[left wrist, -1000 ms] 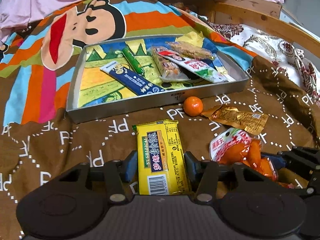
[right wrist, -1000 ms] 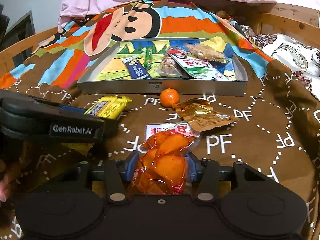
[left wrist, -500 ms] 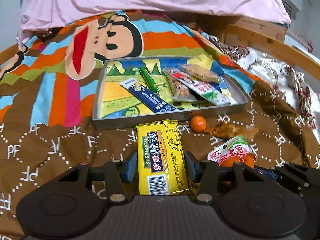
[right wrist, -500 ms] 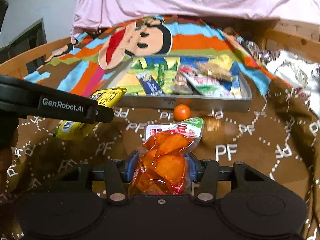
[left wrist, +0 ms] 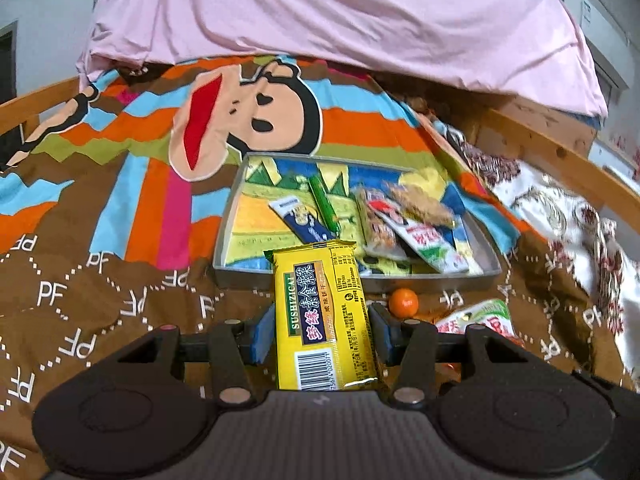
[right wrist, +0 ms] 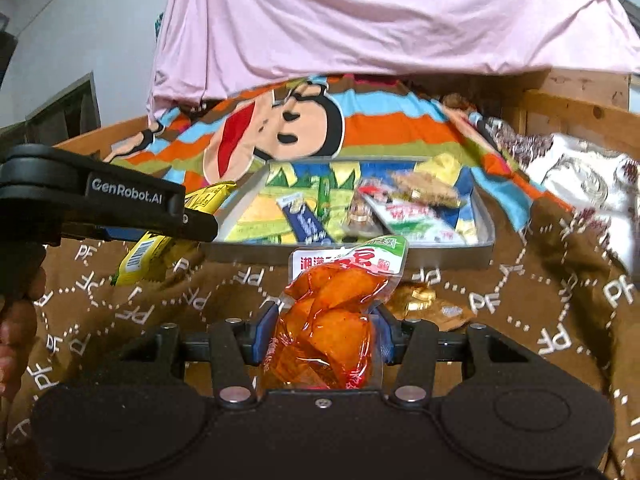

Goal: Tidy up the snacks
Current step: 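Carry the sausage packet in the right tool while the left tool carries the yellow bar over the tin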

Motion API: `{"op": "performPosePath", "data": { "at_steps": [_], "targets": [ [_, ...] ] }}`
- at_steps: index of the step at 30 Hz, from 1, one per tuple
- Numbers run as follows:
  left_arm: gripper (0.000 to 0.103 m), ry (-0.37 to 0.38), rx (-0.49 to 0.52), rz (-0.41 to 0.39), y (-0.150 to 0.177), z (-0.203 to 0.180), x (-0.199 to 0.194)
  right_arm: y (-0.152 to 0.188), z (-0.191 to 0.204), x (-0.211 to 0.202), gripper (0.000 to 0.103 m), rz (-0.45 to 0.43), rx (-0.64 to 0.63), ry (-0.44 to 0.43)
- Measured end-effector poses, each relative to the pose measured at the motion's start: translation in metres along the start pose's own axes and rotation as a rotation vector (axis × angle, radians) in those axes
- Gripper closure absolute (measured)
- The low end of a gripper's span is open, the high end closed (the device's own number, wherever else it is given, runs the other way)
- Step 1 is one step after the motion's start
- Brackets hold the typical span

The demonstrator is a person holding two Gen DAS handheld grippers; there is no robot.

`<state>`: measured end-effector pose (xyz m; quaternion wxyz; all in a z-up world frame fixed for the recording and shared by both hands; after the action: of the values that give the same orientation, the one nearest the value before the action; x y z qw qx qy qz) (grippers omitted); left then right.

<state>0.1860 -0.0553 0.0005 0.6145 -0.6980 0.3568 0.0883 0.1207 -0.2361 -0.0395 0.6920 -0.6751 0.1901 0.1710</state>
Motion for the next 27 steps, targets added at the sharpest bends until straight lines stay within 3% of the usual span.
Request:
{"op": "performPosePath", "data": {
  "at_steps": [6, 27],
  "targets": [
    [0.049, 0.000, -0.016, -0.043, -0.011, -0.003, -0.003, -0.009, -0.004, -0.009, 0.051, -0.068, 0.005, 0.008],
    [0.049, -0.011, 0.000, -0.099, -0.037, -0.028, 0.016, -0.040, -0.045, 0.003, 0.051, -0.158, 0.111, 0.041]
  ]
}}
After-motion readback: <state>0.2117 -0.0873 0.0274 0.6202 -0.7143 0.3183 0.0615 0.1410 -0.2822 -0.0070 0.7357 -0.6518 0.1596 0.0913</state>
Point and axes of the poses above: each gripper's, at about its wrist camera, not at the fingertips, and x roughly the way its jaws point, z to its left, y to its underside, the point moved 3 cm from there along x, roughly the way its jaws point, and after that the axes turned 10 degrees about y, right-handed, at the moved point
